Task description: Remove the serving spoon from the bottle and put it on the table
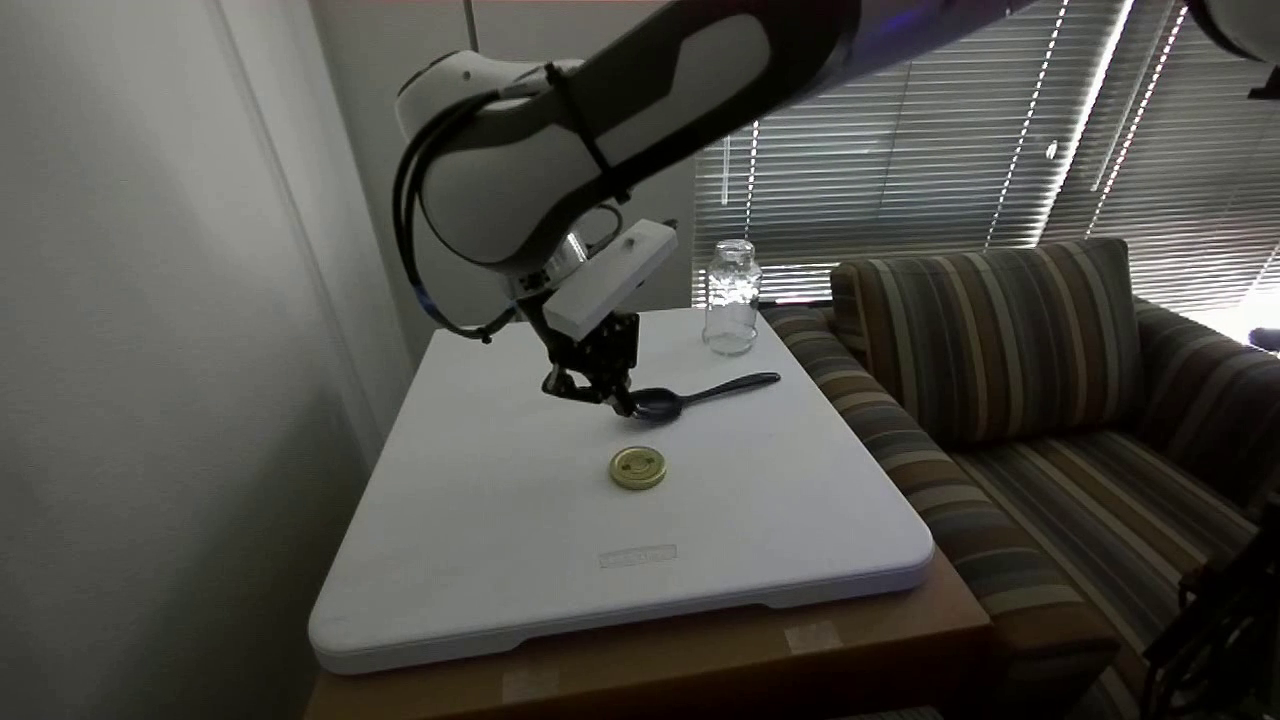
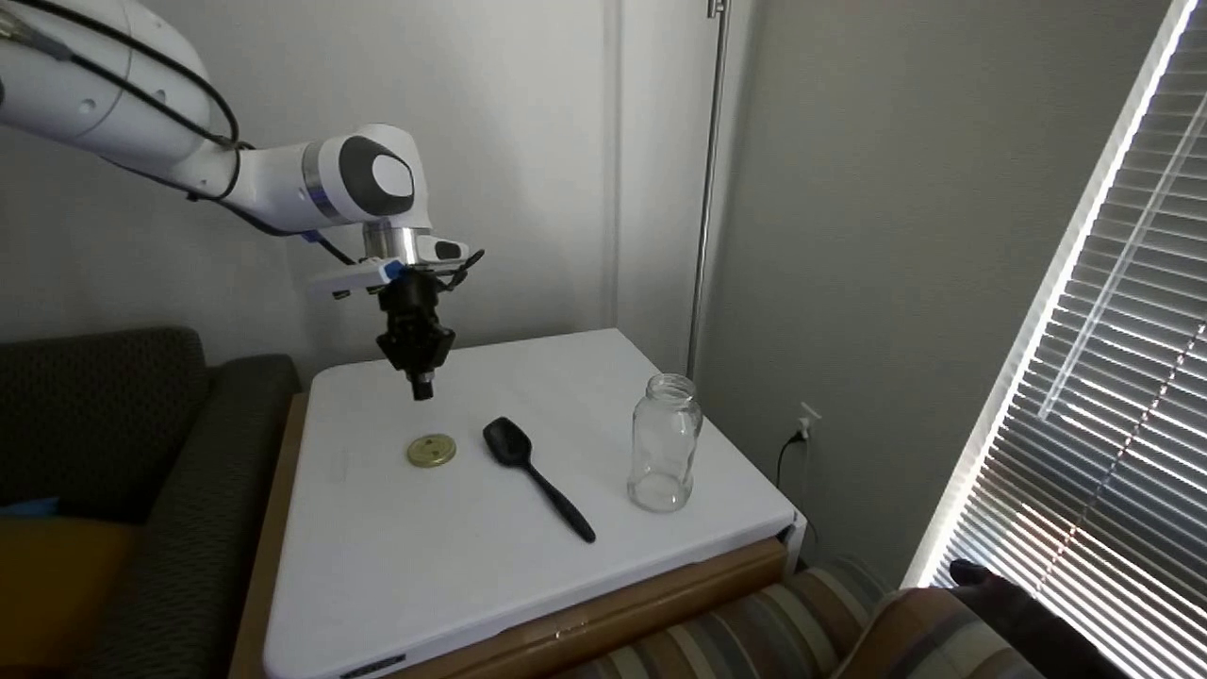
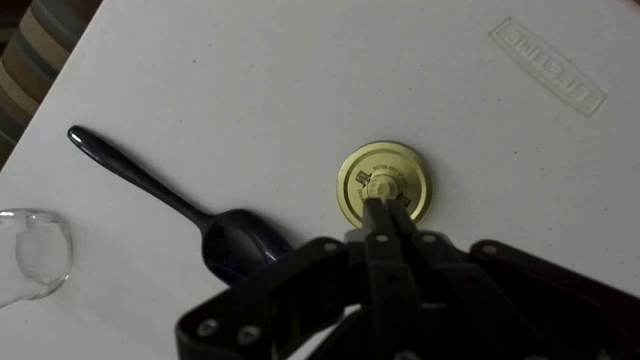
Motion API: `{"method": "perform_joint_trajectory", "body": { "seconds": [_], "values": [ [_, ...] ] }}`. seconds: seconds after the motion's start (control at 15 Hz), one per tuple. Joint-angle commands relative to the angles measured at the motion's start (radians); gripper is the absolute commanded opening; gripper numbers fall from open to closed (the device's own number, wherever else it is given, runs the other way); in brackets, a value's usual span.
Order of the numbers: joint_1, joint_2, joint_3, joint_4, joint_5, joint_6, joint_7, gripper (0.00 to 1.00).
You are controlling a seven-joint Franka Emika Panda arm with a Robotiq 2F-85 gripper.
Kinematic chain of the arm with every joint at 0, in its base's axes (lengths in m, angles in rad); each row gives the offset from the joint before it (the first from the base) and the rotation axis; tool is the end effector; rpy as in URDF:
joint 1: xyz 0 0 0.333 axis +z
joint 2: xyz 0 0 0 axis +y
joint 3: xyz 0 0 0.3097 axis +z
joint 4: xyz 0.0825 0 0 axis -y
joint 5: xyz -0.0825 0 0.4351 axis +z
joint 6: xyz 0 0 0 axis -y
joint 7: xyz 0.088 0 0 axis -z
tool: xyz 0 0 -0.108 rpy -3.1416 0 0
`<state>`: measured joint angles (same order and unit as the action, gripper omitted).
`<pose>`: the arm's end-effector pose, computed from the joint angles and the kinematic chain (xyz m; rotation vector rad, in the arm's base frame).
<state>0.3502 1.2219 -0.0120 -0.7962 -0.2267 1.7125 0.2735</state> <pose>0.7603 0.2490 0.1205 2.8072 0.1936 -0.3138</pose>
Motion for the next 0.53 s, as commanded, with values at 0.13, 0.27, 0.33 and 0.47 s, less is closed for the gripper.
{"method": "perform_joint_trajectory", "body": {
  "seconds": [0.13, 0.27, 0.33, 0.47],
  "values": [
    [-0.016, 0.058, 0.034, 0.120, 0.086, -0.065, 0.030, 0.51],
    [-0.025, 0.065, 0.054, 0.135, 0.139, -0.056, 0.040, 0.65],
    [-0.027, 0.069, 0.059, 0.142, 0.159, -0.049, 0.049, 0.71],
    [-0.032, 0.080, 0.072, 0.161, 0.201, -0.037, 0.064, 0.84]
  ]
}}
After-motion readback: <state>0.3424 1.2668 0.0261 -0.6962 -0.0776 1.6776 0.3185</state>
